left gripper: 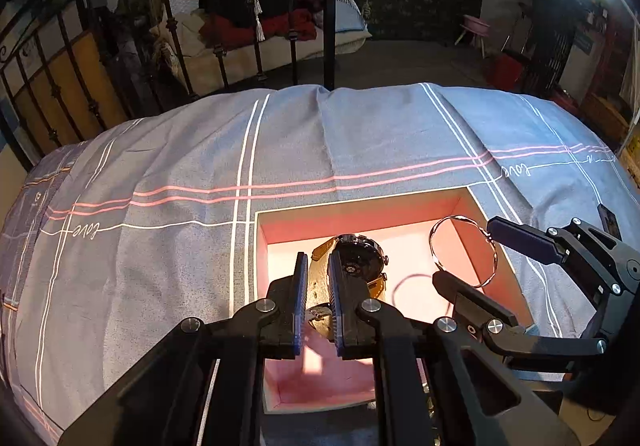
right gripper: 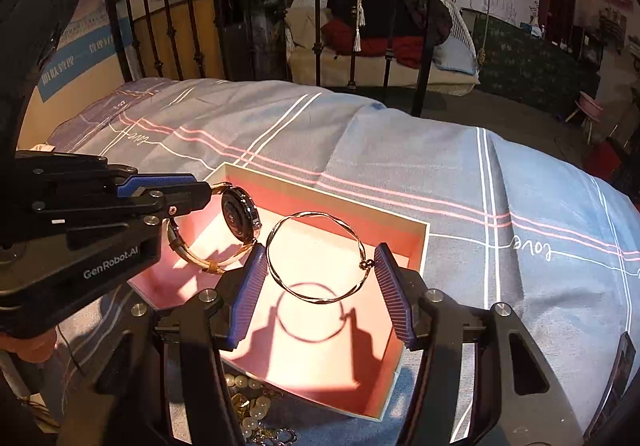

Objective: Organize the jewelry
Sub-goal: 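Grasp the wristwatch with the left tool while the right tool grasps the silver bangle, then lower watch and bangle into the box and open both tools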

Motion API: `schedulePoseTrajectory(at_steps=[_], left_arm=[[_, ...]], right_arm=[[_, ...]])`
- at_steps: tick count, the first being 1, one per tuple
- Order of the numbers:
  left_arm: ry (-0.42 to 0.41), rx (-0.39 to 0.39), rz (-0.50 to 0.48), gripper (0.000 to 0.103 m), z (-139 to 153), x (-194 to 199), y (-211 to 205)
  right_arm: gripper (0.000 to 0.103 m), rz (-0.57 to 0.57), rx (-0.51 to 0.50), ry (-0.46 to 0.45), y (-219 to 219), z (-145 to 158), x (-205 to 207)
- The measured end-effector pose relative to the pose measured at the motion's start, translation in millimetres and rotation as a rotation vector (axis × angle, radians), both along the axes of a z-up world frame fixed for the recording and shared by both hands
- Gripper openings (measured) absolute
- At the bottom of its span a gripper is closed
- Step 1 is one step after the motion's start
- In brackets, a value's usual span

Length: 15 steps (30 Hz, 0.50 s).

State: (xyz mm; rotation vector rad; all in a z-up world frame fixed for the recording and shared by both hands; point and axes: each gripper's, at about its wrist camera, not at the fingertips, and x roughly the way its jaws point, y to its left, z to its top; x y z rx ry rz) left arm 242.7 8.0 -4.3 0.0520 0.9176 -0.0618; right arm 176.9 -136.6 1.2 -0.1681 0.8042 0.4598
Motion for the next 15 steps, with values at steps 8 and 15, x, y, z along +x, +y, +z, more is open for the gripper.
schedulePoseTrajectory(at_steps=[8,15], left_arm=[[0.026,-0.045,0.008,0.010,-17,5,4],[0.053,-0.042,0.013,0.010,-33,9,4]], right_arm=[[0.056,0.011,-0.040,0.095,9,-31,10],[0.056,0.011,-0.064,0.134,12,-42,13]])
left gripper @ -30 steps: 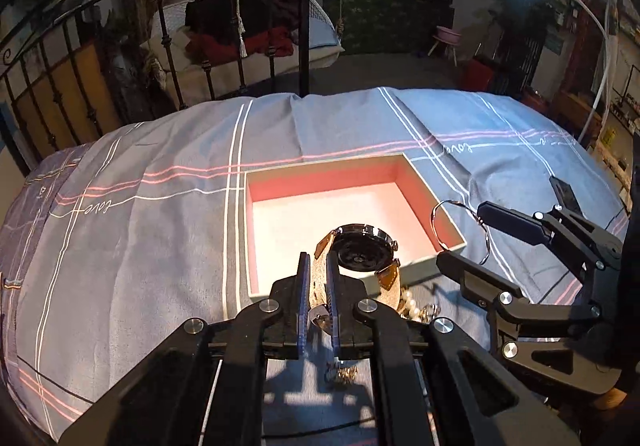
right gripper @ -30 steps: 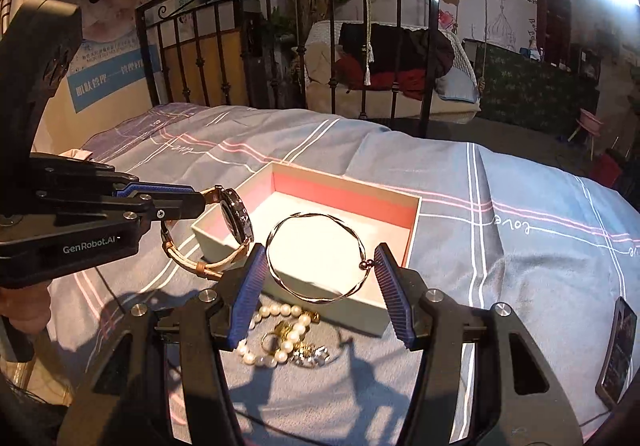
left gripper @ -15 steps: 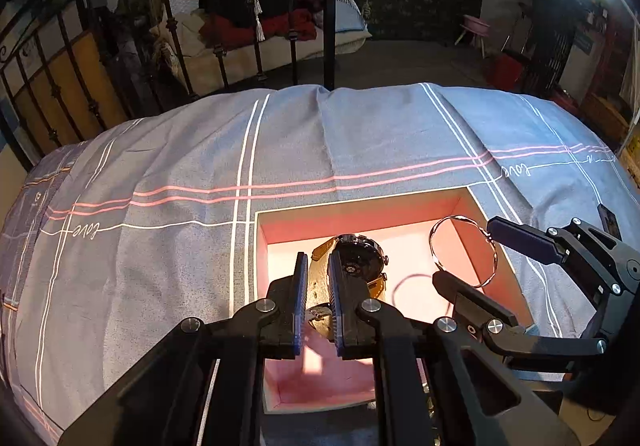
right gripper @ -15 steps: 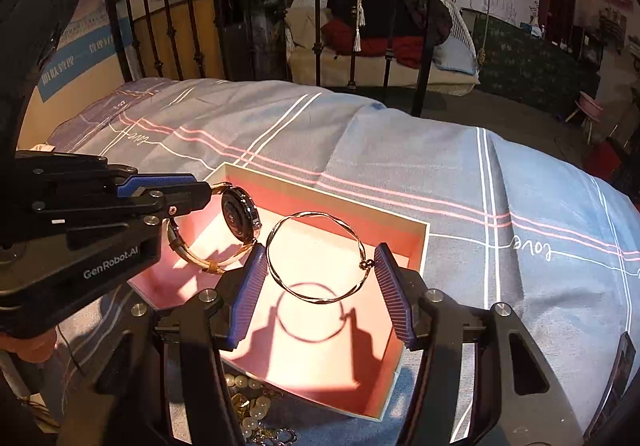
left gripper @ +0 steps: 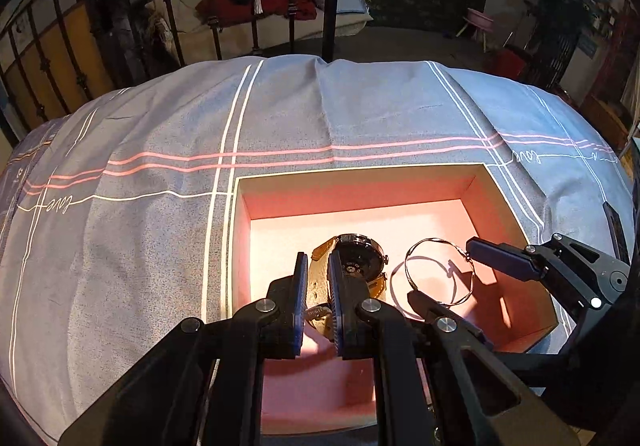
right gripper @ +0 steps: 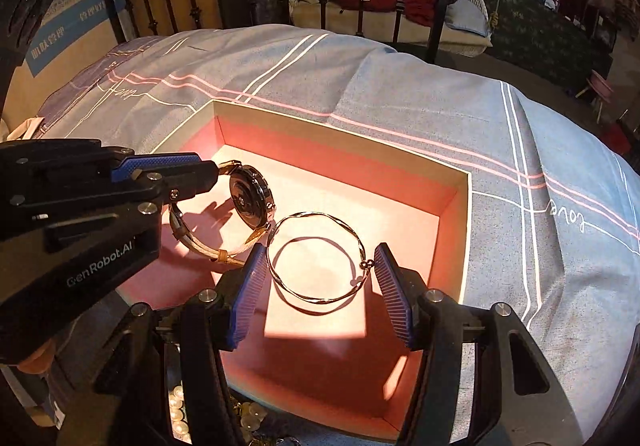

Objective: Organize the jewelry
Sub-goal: 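Lower watch and bangle into the box and open both tools, then move the left tool to the gold brooch while the right tool approaches gold pieces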

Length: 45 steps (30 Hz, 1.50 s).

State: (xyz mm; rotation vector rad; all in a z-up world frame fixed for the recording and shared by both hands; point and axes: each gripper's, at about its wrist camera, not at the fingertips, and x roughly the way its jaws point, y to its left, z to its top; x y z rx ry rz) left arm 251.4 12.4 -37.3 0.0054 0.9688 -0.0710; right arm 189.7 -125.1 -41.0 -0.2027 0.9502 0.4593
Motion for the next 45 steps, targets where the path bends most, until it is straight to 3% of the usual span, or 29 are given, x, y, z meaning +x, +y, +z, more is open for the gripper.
schedulePoseTrajectory(at_steps=[18,23,25,28,31,36,41,45], left_arm=[[0.006,0.044,0.037,0.010,-2,-5,1],[-0.038,0.007,0.025,0.023,18,-22,3],[-0.076,-0.021,0.020,0.039,30,-38,5],[-0.139,-0.031,0.003,0.052,40,-76,5],[-0.147,-0.035,-0.038,0.052,30,-117,0],[-0.149,-0.045,-0.058,0.052,-3,-168,-11],[-0.126,-0.036,-0.073,0.050,-20,-172,-22],[-0.135,-0.029,-0.077,0.038,-23,-170,-24]], right_arm=[[0.057,0.007,-0.004,0.016,3,-1,-1],[0.057,-0.008,0.023,-0.030,-7,14,-15],[0.064,-0.025,0.048,-0.065,-17,25,-27],[0.068,-0.057,0.089,-0.134,-36,41,-56],[0.067,-0.062,0.159,-0.156,-56,40,-92],[0.047,-0.063,0.172,-0.112,-67,10,-133],[0.044,-0.061,0.184,-0.059,-66,-10,-140],[0.044,-0.063,0.194,-0.058,-66,-10,-141]])
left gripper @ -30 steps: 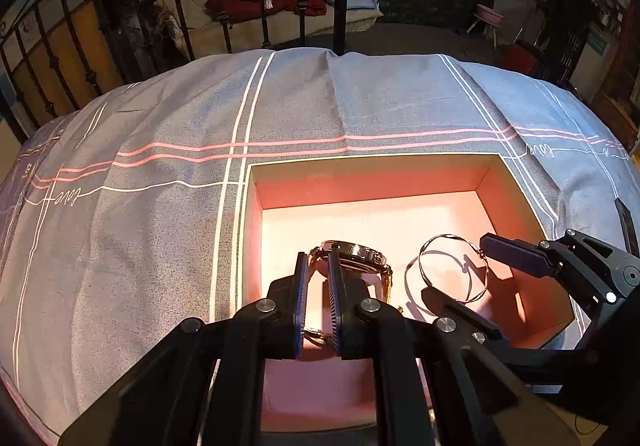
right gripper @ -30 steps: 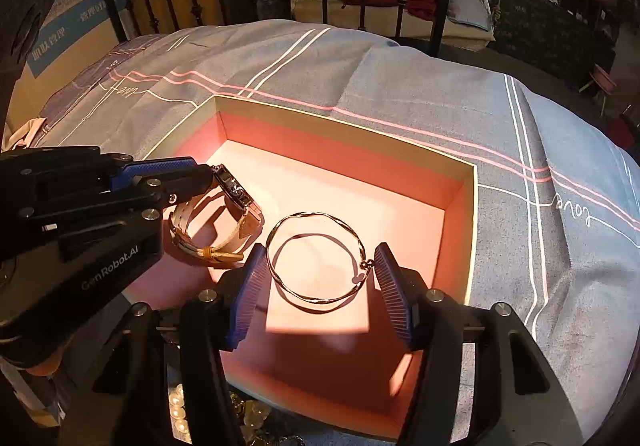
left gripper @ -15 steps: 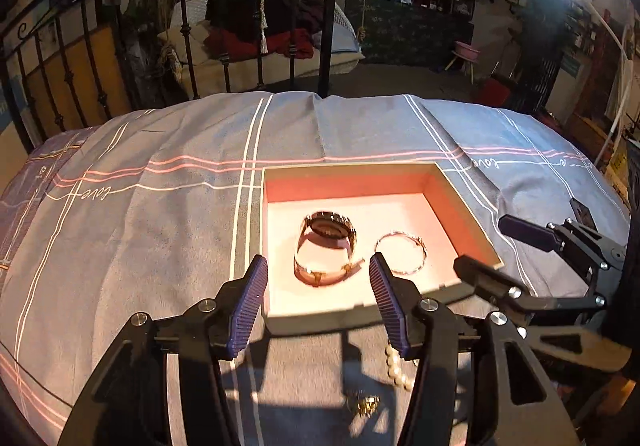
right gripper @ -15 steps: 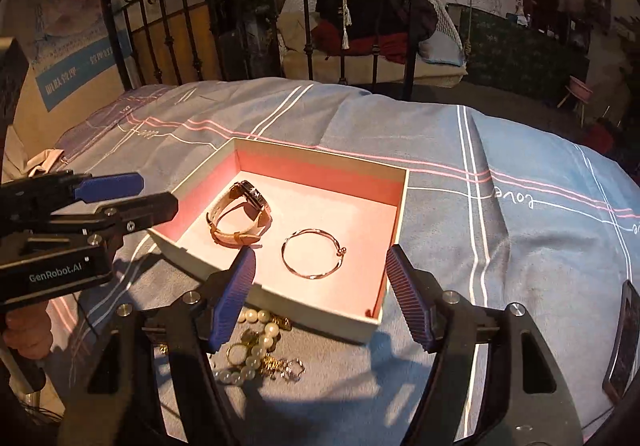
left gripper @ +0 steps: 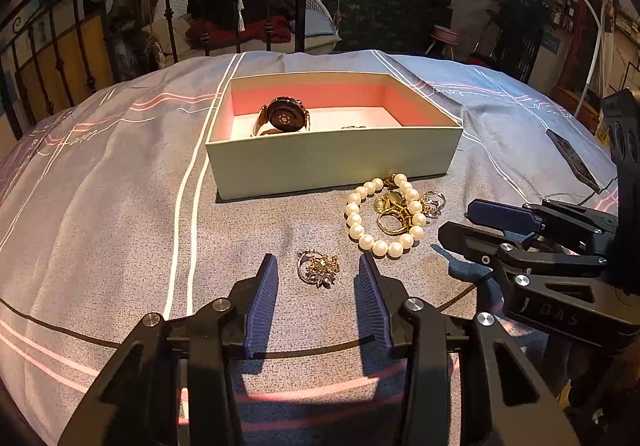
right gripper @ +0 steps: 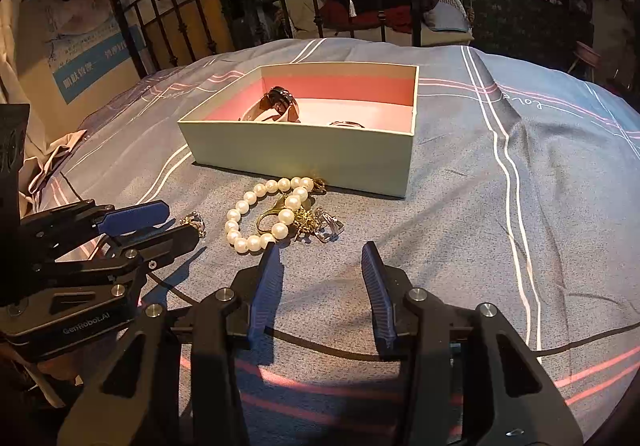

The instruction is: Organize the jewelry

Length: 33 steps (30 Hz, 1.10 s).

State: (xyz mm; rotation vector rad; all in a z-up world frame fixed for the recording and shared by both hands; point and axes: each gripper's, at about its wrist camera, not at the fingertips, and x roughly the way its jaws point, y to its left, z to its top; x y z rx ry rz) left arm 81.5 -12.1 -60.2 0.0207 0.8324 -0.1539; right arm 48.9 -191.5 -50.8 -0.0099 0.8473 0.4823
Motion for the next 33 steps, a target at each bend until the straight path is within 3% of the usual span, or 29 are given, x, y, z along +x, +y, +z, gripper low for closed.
schedulePoseTrajectory(at_steps=[6,11,15,23,33], left_arm=[[0.020,-0.023,-0.010,0.016,-8,1,0],[0.001,-0.044,-0.023,0.015,-7,-1,2],[-0.046,-0.117,-0.022,0.015,2,-6,12],[-0.048,-0.121,0.008,0.015,8,-2,18],[-0.015,-0.112,0.008,0.016,4,1,17]], right_arm=[[0.044,-0.004,-0.002,0.003,-1,-3,1],[0.044,-0.001,0.005,0.002,-3,-4,2],[0.044,0.005,0.011,0.005,-4,-4,2],[0.043,0.006,-0.010,0.006,-4,-3,9],[0.013,0.082,-0.074,0.017,13,-5,30]])
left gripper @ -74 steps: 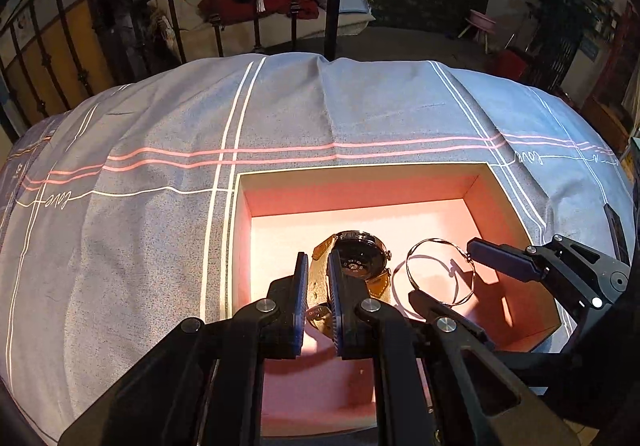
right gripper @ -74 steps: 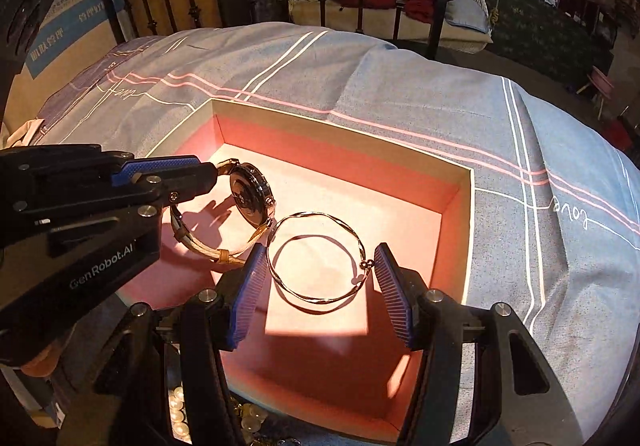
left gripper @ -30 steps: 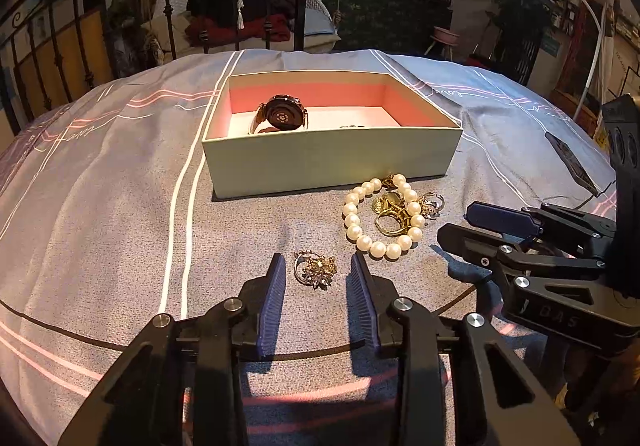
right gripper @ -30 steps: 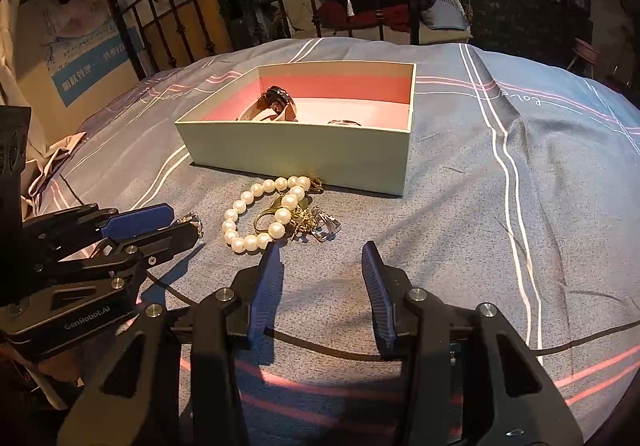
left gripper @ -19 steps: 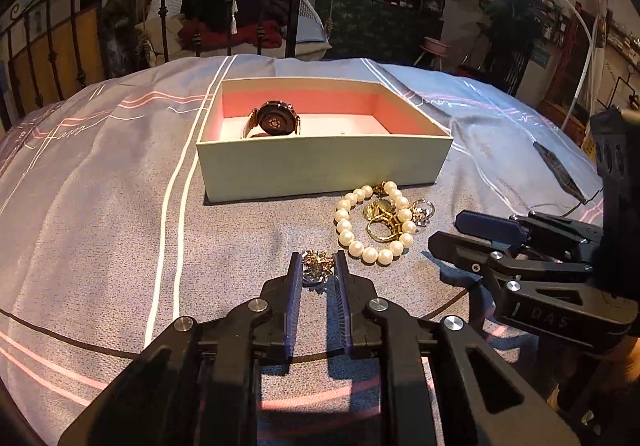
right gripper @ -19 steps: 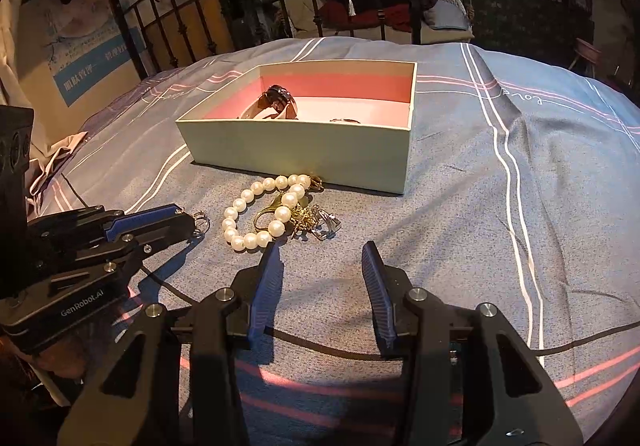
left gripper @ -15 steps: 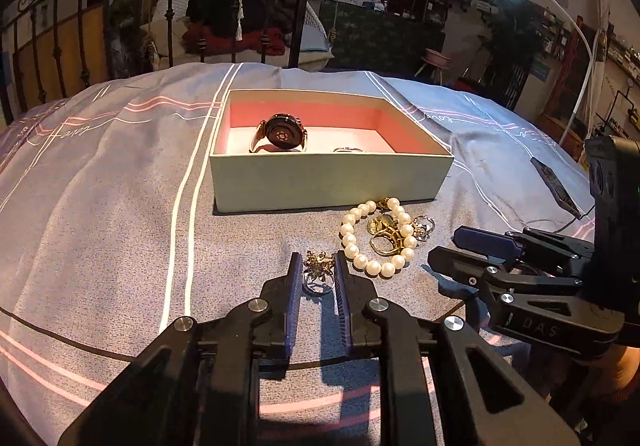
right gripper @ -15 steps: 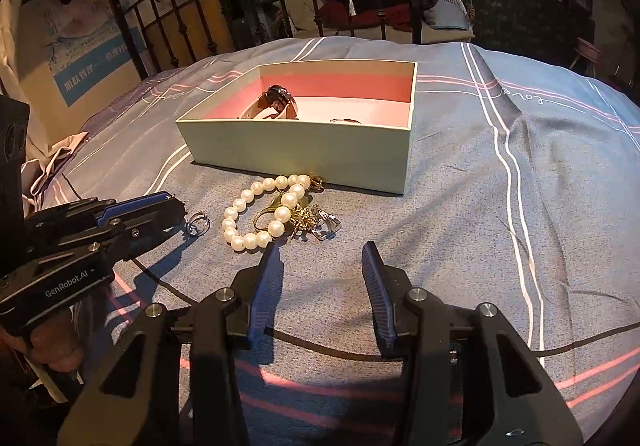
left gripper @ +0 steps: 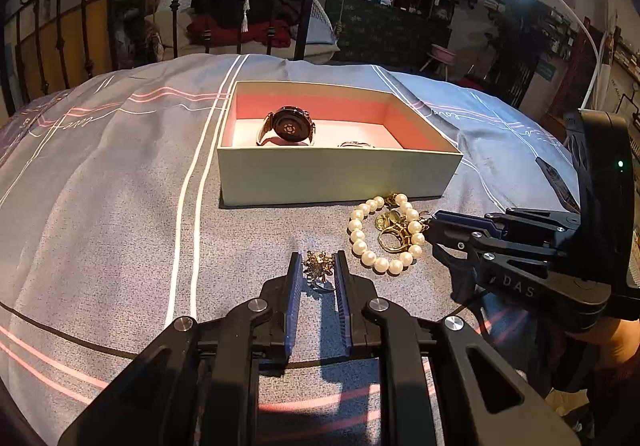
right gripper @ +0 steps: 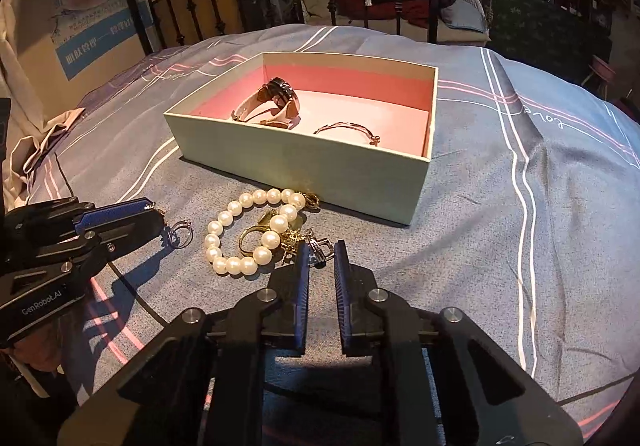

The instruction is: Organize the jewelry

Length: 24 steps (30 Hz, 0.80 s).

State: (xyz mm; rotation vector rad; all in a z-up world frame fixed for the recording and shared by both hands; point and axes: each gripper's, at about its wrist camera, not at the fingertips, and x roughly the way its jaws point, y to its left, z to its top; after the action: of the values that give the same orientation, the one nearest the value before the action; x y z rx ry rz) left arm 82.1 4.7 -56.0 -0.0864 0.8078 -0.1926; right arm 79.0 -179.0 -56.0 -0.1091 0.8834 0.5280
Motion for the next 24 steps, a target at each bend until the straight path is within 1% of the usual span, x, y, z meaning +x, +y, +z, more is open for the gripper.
schedulePoseTrajectory(at_steps=[2,3,8,13,19,24], left_arm=[[0.000,0.001,0.001,0.016,0,-1,0],[-0.001,-0.002,0.000,0.016,1,-1,0],[-0.010,-0.003,-0.002,0.016,3,-2,2],[-0.022,-0.007,-0.005,0.016,7,-4,1],[-0.032,-0.006,-0.007,0.016,10,-5,-1],[-0.026,-0.008,0.000,0.016,9,-4,1]], right_arm=[[0.005,0.007,0.003,-0.004,0,1,-2],[0.005,0.007,0.009,-0.002,-1,1,-3],[0.005,-0.015,0.034,-0.009,-10,5,-13],[0.005,-0.032,0.081,-0.023,-20,16,-22],[0.005,-0.025,0.092,-0.046,-18,26,-25],[0.005,-0.019,0.089,-0.041,-14,24,-25]])
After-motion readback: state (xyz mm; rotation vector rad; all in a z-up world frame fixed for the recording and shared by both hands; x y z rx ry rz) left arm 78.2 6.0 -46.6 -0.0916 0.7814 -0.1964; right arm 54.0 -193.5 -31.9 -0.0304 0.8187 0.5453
